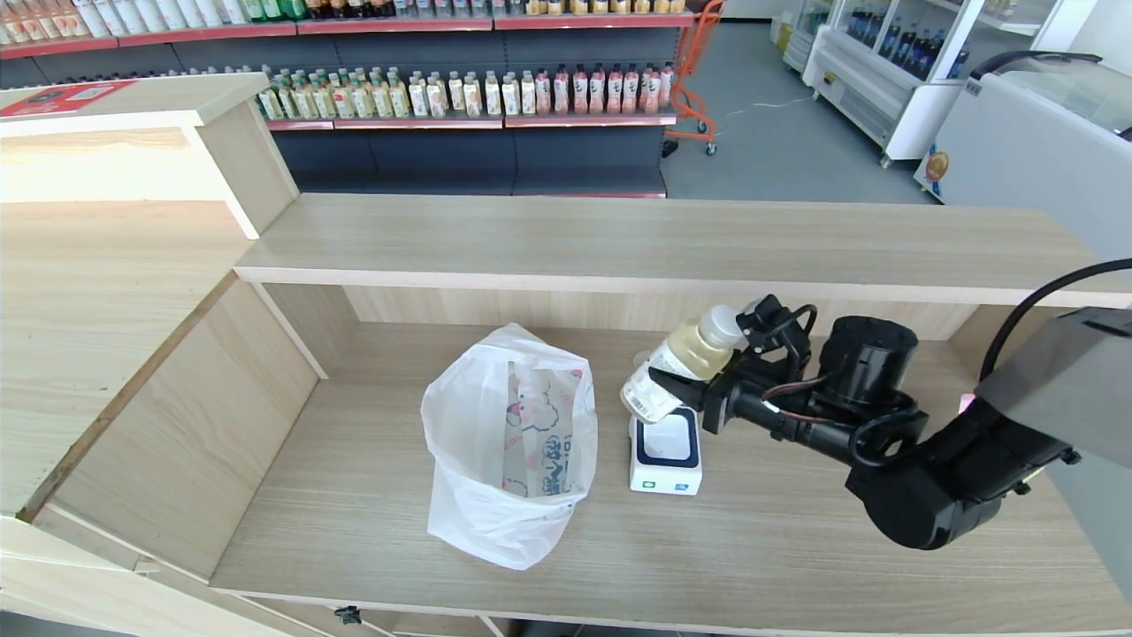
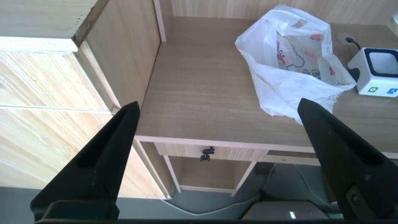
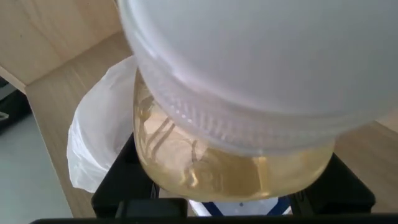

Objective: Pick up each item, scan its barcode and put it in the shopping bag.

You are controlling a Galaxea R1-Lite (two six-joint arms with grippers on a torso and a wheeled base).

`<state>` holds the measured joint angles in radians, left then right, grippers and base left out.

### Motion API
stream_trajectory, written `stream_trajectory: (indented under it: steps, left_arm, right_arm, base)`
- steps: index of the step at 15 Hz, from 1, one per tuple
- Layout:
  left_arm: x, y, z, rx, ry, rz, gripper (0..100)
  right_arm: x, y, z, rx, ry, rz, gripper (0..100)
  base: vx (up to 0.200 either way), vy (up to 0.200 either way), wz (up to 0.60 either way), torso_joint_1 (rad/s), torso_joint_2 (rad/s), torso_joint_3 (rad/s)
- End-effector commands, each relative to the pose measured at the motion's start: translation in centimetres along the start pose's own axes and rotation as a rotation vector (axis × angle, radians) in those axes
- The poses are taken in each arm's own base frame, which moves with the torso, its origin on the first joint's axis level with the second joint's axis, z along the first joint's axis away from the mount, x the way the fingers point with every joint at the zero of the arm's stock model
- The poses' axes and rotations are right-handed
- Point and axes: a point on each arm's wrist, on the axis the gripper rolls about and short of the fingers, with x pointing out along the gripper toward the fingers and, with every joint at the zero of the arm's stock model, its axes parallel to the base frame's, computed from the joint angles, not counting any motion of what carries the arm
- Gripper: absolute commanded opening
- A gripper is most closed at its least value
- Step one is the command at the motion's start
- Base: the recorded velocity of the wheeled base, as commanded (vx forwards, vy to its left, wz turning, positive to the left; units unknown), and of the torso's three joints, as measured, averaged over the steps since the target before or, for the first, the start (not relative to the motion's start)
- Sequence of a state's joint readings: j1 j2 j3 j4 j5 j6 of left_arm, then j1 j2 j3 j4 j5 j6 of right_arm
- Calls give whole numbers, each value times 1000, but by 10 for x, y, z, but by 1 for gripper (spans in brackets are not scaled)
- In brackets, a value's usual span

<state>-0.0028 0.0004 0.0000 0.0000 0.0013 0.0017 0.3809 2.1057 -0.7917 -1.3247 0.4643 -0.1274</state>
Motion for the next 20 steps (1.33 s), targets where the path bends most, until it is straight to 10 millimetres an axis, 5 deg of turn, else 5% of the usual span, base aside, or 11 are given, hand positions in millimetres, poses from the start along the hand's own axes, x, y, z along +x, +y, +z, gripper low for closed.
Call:
stream_trajectory:
  steps: [1, 10, 20]
  left_arm:
    - [0, 0, 0, 0, 0, 0, 100]
    - [0, 0, 0, 0, 0, 0, 100]
    - [0, 0, 0, 0, 0, 0, 100]
  right_arm:
    - [31, 11, -25, 28, 46, 55, 0]
    - [107, 64, -72, 62, 105, 225, 0]
    - [135, 84, -120, -156, 115, 285, 0]
  base:
    - [0, 0, 0, 0, 0, 0]
    - [0, 0, 0, 0, 0, 0]
    - [0, 0, 0, 0, 0, 0]
